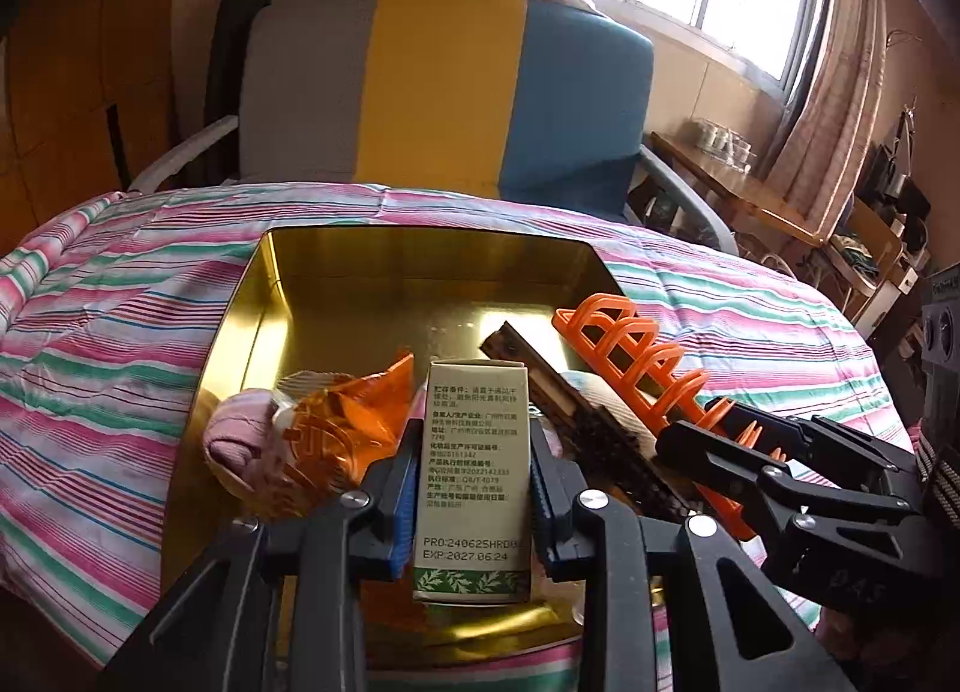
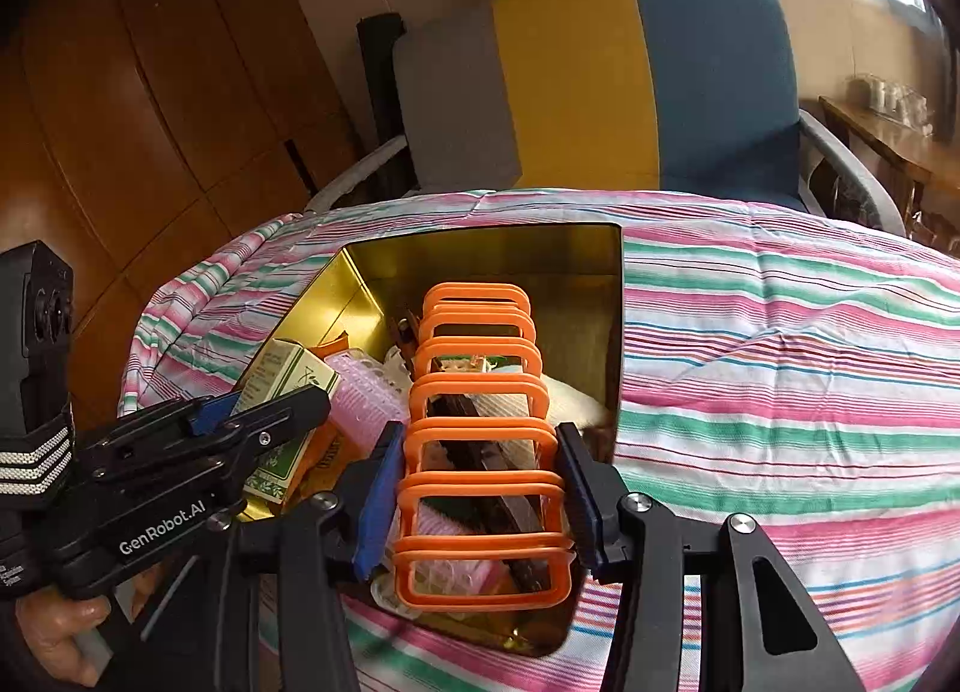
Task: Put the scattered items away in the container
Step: 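Lower box and rack into the tray and open both grippers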
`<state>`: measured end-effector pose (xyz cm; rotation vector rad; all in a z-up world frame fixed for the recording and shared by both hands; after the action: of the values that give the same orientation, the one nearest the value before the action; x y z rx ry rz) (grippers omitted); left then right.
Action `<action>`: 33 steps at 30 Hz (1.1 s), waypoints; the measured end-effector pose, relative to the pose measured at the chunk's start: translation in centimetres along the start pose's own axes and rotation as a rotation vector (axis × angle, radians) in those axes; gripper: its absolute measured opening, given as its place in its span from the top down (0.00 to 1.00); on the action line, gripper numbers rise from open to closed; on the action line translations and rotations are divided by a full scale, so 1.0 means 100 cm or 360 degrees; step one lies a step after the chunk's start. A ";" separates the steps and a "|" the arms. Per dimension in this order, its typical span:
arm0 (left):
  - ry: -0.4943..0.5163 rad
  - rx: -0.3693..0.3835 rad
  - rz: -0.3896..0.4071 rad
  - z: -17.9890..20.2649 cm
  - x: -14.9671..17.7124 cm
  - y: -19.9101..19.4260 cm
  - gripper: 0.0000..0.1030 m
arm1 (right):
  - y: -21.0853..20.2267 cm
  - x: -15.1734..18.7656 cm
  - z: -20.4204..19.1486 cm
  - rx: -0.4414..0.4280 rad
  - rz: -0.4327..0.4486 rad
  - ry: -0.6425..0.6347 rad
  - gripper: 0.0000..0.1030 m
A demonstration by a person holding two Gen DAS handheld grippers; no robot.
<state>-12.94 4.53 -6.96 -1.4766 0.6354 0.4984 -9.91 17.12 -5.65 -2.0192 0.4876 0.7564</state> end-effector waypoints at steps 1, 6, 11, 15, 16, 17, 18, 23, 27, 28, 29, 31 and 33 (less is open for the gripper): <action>0.0000 -0.0015 -0.0002 -0.004 -0.001 0.004 0.71 | 0.007 -0.002 -0.001 0.0002 -0.0012 0.0001 0.52; 0.0028 -0.0058 0.0001 -0.009 -0.007 0.020 0.71 | 0.034 -0.008 0.000 0.0034 -0.0068 0.0016 0.52; 0.0071 -0.0091 -0.0019 -0.002 -0.011 0.033 0.71 | 0.044 -0.008 0.003 0.0089 -0.0101 -0.0018 0.51; 0.0037 -0.0079 -0.0033 -0.002 -0.013 0.033 0.71 | 0.041 -0.007 0.005 0.0075 -0.0091 0.0002 0.47; 0.0022 -0.0071 -0.0037 -0.003 -0.012 0.032 0.70 | 0.040 -0.007 0.006 0.0069 -0.0086 0.0009 0.44; 0.0010 -0.0065 -0.0038 -0.003 -0.012 0.030 0.68 | 0.038 -0.006 0.007 0.0062 -0.0082 0.0017 0.43; -0.0001 -0.0064 -0.0036 -0.004 -0.011 0.028 0.67 | 0.037 -0.006 0.007 0.0058 -0.0078 0.0023 0.40; -0.0025 -0.0072 -0.0009 -0.009 -0.008 0.014 0.55 | 0.029 -0.003 0.007 0.0059 -0.0051 0.0030 0.35; -0.0055 -0.0075 0.0019 -0.014 -0.008 0.002 0.50 | 0.021 0.000 0.009 0.0067 -0.0030 0.0048 0.34; -0.0062 -0.0076 0.0025 -0.015 -0.008 -0.001 0.49 | 0.018 0.000 0.010 0.0068 -0.0022 0.0054 0.34; -0.0069 -0.0077 0.0032 -0.017 -0.007 -0.004 0.49 | 0.014 0.001 0.010 0.0072 -0.0012 0.0059 0.34; -0.0081 -0.0096 0.0043 -0.021 -0.005 -0.010 0.48 | 0.008 0.003 0.011 0.0075 0.0006 0.0069 0.33; -0.0077 -0.0119 0.0050 -0.023 -0.002 -0.015 0.48 | 0.001 0.004 0.011 0.0076 0.0023 0.0078 0.33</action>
<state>-12.28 2.19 -5.67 -1.5225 0.6081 0.5856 -10.01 18.02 -6.49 -1.9958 0.5445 0.6989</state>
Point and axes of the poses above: each gripper's, at about its wrist camera, not at the fingertips, and y roughly the way its jaws point, z to its right, x to its underside, the point moved 7 cm from there along y, roughly the way its jaws point, and after that the axes turned 12 degrees about -x, right-handed, at the moved point
